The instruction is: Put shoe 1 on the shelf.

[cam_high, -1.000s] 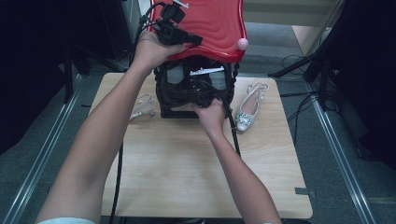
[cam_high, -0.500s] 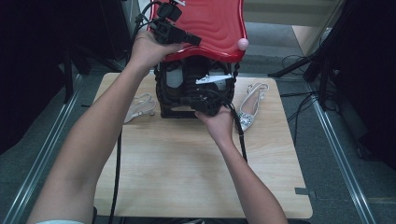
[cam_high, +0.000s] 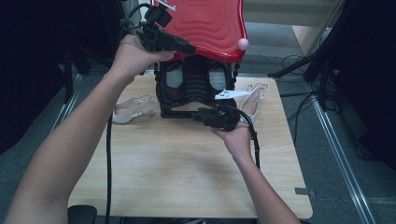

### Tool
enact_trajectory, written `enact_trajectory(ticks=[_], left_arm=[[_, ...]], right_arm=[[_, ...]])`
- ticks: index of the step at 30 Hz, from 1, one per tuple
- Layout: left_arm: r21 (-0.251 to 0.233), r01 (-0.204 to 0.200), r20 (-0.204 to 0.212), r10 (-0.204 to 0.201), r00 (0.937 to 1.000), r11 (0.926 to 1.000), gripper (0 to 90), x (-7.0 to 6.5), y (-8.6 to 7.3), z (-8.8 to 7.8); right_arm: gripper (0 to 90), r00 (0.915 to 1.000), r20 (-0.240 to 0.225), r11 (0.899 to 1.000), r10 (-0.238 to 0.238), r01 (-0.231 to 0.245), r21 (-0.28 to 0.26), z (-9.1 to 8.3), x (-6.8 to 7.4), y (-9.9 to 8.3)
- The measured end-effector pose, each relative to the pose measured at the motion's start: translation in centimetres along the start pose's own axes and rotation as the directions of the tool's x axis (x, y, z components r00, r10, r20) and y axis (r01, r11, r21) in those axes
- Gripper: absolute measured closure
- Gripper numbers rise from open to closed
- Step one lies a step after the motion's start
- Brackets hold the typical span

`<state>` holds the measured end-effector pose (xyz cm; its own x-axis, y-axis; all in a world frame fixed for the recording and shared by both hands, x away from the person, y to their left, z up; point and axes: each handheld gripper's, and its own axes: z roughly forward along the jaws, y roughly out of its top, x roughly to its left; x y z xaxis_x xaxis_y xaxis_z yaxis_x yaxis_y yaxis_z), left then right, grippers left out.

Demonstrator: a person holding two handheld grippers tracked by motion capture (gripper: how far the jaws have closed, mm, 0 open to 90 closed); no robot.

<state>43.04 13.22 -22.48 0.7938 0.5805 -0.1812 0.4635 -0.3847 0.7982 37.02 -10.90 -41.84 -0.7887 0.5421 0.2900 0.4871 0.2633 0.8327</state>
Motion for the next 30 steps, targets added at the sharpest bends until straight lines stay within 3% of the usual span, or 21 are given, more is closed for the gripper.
enact_trajectory(ticks=[3,5,11,12,14,16,22,30], left_arm=[[0.010,-0.004,-0.015,0.005,0.9999,0.9999,49.2,-0.3,-1.3,-0.1],[0.026,-0.007,-0.028,0.008,0.9996,0.9996,47.8,-0.5,-2.1,0.0],[0.035,0.011,0.039,-0.012,0.9992,0.9993,47.0,-0.9,-4.5,0.5],[0.034,0.012,0.048,-0.013,0.9988,0.9994,46.8,-1.0,-4.9,0.6],[0.036,0.008,0.055,-0.010,0.9984,0.9993,46.3,-1.1,-5.8,0.7],[0.040,0.010,0.046,-0.012,0.9989,0.9991,46.3,-1.3,-6.7,0.7],[0.033,0.017,0.058,-0.019,0.9981,0.9993,45.9,-1.3,-9.3,0.8],[0.038,0.039,0.043,-0.041,0.9982,0.9985,43.5,-1.4,-12.4,1.1]], right_arm=[[49.4,0.9997,-0.001,1.000,0.025,-0.025,0.004,-0.5,0.0,-0.6],[47.2,0.9996,0.026,1.000,0.005,-0.006,0.020,-0.8,0.1,-1.0],[51.3,0.9997,0.021,0.999,-0.013,0.012,0.048,-1.3,0.4,-2.4],[50.5,0.9998,0.019,0.999,0.001,-0.002,0.038,-1.4,0.3,-2.6],[49.0,0.9995,0.030,1.000,0.014,-0.015,0.025,-1.8,0.2,-3.0],[49.4,0.9982,0.059,1.000,-0.004,0.003,0.018,-2.2,0.1,-3.3],[36.6,0.9991,0.029,0.999,0.030,-0.029,-0.015,-3.3,-0.4,-4.0],[37.1,0.9995,0.012,1.000,0.028,-0.028,-0.001,-3.9,0.0,-5.0]])
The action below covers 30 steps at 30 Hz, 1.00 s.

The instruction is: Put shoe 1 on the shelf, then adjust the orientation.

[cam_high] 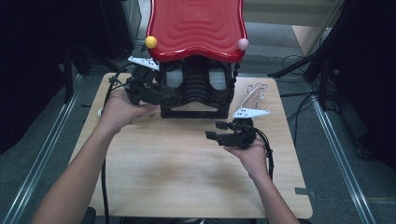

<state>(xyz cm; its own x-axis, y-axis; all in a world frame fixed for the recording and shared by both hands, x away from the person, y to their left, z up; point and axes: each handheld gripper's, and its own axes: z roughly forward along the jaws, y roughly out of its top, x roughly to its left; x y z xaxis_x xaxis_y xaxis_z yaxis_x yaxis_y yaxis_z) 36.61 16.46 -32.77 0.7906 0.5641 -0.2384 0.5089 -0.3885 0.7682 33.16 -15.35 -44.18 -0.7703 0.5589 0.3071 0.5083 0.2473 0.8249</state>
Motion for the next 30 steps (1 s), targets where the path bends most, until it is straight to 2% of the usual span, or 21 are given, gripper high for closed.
enact_trajectory(ticks=[4,8,11,14,17,19,21,26,30], left_arm=[[-0.009,0.018,-0.008,-0.018,0.9998,0.9998,43.4,0.1,-1.5,-0.1],[-0.001,0.031,-0.024,-0.031,0.9992,0.9995,43.2,0.4,-3.1,0.0],[0.010,0.036,-0.046,-0.036,0.9983,0.9993,42.9,0.8,-4.2,0.1],[0.003,0.065,-0.043,-0.065,0.9970,0.9979,42.8,1.4,-5.6,0.2],[0.013,0.081,-0.066,-0.080,0.9946,0.9966,43.3,2.1,-6.9,0.4],[0.009,0.103,-0.065,-0.102,0.9926,0.9946,44.6,2.5,-7.5,0.5],[0.009,0.118,-0.072,-0.117,0.9905,0.9930,46.4,3.1,-8.0,0.4],[-0.013,0.138,-0.105,-0.139,0.9847,0.9903,55.8,4.3,-8.6,-0.1],[-0.047,0.190,-0.125,-0.195,0.9728,0.9806,77.7,5.8,-8.9,-0.8]], right_arm=[[37.0,1.0000,0.002,1.000,-0.001,0.001,-0.006,-0.2,0.1,-0.6],[38.0,0.9995,0.016,1.000,0.026,-0.026,0.009,-0.2,-0.2,-1.0],[42.6,0.9986,0.033,0.999,0.040,-0.039,-0.022,-0.6,-0.4,-1.3],[42.4,0.9987,0.042,1.000,0.028,-0.028,-0.006,-0.6,-0.3,-1.6],[44.4,0.9977,0.067,1.000,0.008,-0.009,0.008,-0.7,-0.1,-1.9],[46.7,0.9943,0.102,1.000,-0.029,0.029,-0.003,-1.0,0.0,-2.0],[49.1,0.9941,0.108,0.999,-0.015,0.018,-0.028,-1.3,-0.2,-2.1],[48.2,0.9942,0.107,1.000,0.009,-0.006,-0.028,-1.5,-0.9,-2.5],[48.2,0.9921,0.126,1.000,0.003,-0.002,-0.004,-1.1,-1.6,-2.9]])
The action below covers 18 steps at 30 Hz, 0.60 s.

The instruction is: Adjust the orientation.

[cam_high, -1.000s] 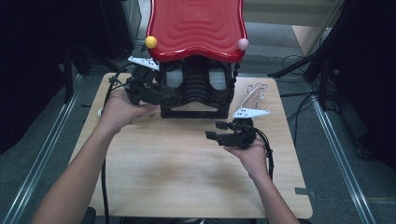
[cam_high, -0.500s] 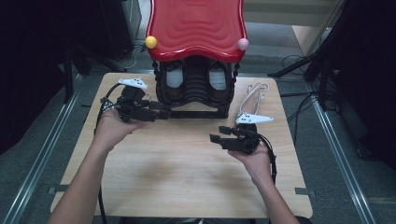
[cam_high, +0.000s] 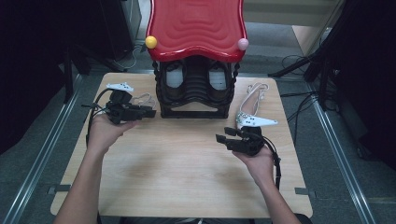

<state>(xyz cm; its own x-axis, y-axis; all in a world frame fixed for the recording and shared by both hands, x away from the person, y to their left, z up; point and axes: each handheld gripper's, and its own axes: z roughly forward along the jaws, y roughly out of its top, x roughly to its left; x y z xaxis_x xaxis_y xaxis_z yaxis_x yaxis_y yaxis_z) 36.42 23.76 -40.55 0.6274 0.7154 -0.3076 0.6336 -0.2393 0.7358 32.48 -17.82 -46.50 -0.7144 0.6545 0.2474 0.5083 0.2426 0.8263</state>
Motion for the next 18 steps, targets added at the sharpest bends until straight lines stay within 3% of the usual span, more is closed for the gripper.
enact_trajectory(ticks=[5,10,18], left_arm=[[-0.020,0.023,-0.051,-0.024,0.9984,0.9995,90.0,1.9,-0.3,-0.9],[0.001,0.051,-0.089,-0.051,0.9947,0.9987,90.0,3.8,-0.8,-0.9],[0.003,0.097,-0.120,-0.096,0.9882,0.9953,90.0,6.6,-1.0,0.7]], right_arm=[[47.4,0.9998,-0.010,0.999,0.018,-0.017,0.028,0.6,-0.3,-0.3],[45.7,0.9994,-0.004,0.999,0.034,-0.034,0.035,0.5,-0.7,-0.6],[47.0,0.9987,-0.021,0.998,0.046,-0.045,0.038,0.1,-0.6,-1.5]])
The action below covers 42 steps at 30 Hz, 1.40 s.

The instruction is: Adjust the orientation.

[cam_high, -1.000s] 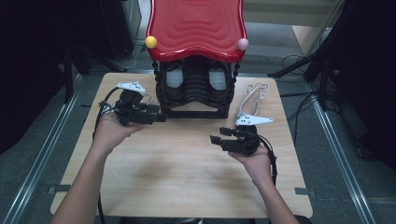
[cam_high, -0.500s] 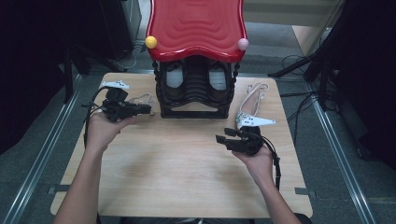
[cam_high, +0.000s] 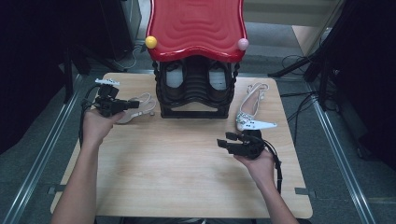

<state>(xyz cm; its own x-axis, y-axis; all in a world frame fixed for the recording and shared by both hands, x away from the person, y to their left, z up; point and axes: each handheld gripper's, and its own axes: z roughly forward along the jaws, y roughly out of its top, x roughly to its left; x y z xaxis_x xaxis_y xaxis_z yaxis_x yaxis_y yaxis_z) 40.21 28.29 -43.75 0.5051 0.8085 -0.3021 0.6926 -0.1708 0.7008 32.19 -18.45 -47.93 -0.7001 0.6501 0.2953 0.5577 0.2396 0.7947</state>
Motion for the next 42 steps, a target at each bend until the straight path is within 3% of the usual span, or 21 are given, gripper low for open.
enact_trajectory(ticks=[2,6,9,13,18,24,27,37,42], left_arm=[[-0.003,0.011,-0.007,-0.011,0.9999,0.9999,90.0,0.7,0.1,0.3],[-0.017,0.024,-0.023,-0.024,0.9994,0.9996,90.0,1.7,0.2,1.1],[-0.003,0.044,-0.025,-0.044,0.9987,0.9990,90.0,2.3,0.3,2.1],[0.021,0.043,-0.026,-0.042,0.9988,0.9989,90.0,2.9,0.1,3.3],[0.025,0.060,-0.031,-0.059,0.9977,0.9979,90.0,3.0,-0.6,4.3],[0.050,0.089,-0.010,-0.089,0.9960,0.9948,90.0,3.2,-1.6,4.7],[0.040,0.106,-0.007,-0.105,0.9944,0.9936,90.0,3.1,-2.1,4.6],[0.055,0.122,-0.003,-0.122,0.9925,0.9910,90.0,3.1,-3.2,3.6],[0.059,0.124,-0.011,-0.124,0.9923,0.9905,90.0,3.1,-3.7,3.1]], right_arm=[[47.0,0.9999,-0.004,1.000,0.013,-0.013,0.002,0.0,0.1,-0.2],[46.7,0.9997,0.025,1.000,-0.007,0.006,0.030,0.0,0.4,-0.7],[46.0,0.9990,0.043,0.999,-0.012,0.010,0.053,-0.1,0.4,-1.1],[45.6,0.9986,0.052,0.999,-0.007,0.005,0.043,-0.6,0.3,-1.5],[45.3,0.9978,0.066,0.999,0.003,-0.007,0.051,-0.7,0.0,-1.7],[44.9,0.9977,0.067,0.998,0.006,-0.010,0.056,-0.5,-0.2,-1.7],[44.0,0.9977,0.068,0.999,0.001,-0.004,0.048,-0.5,-0.4,-1.6],[43.1,0.9935,0.009,0.994,0.113,-0.113,0.002,-0.4,-1.8,-1.4],[43.1,0.9905,-0.011,0.990,0.137,-0.137,-0.017,-0.2,-2.2,-1.2]])
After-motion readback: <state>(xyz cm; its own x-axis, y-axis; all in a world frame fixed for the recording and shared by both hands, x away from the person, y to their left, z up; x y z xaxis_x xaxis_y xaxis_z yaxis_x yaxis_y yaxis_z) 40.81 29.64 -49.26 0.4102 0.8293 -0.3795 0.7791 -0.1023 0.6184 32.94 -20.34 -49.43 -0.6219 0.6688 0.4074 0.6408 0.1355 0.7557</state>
